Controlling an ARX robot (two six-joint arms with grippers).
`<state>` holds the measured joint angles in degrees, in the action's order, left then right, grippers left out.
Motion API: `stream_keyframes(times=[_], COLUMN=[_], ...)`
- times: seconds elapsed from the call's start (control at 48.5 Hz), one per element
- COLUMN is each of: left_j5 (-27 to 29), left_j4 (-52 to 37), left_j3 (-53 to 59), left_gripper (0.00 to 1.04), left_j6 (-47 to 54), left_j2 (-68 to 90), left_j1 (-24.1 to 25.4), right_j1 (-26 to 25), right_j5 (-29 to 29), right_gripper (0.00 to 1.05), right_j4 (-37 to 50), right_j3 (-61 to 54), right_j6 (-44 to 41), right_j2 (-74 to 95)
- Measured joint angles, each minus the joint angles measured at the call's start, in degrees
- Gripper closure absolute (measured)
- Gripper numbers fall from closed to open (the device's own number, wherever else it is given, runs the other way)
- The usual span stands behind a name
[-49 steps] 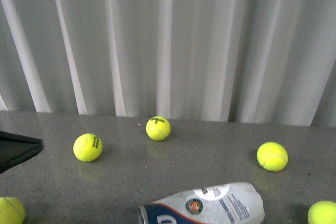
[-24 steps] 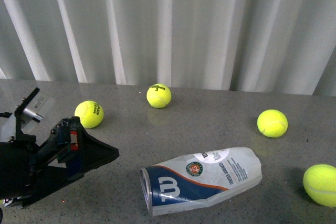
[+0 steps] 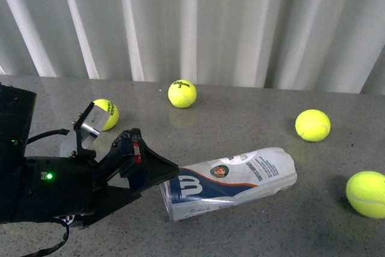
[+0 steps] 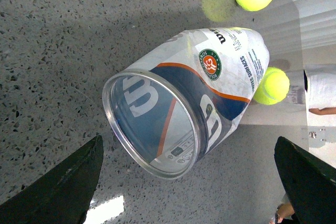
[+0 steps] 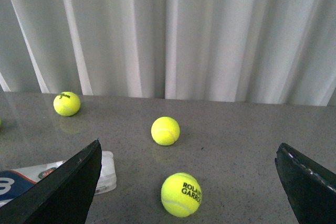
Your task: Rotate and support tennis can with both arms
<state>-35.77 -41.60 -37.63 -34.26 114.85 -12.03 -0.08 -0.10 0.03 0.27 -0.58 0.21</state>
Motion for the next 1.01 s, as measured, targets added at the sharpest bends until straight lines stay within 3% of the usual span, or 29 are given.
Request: stream_keyframes(times=[0.391,0.783,0.906,1.009], left_j5=[0.2,0.2,-0.4,-0.3], left_j4=[-3.1,-5.7,-6.9,-7.6], left_j3=[-6.4,-7.4,-7.3,-7.2], left_gripper=[0.07,0.87,1.02,1.01], left_j6=[-6.9,-15.2,-17.1,-18.0], left_j2=[6.7,9.3,9.6,9.6], left_j1=[-3.3,-6.5,-6.5,-6.4], right_j1=[0.0,0.0,0.0,0.0], right_j5=[0.0,0.0,0.0,0.0], right_gripper=[0.07,0.07,0.07,0.07], right_j4=[0.0,0.0,0.0,0.0], right_j3=[0.0,0.0,0.0,0.0], right_j6=[0.0,0.0,0.0,0.0], right_j2=[0.0,0.0,0.0,0.0])
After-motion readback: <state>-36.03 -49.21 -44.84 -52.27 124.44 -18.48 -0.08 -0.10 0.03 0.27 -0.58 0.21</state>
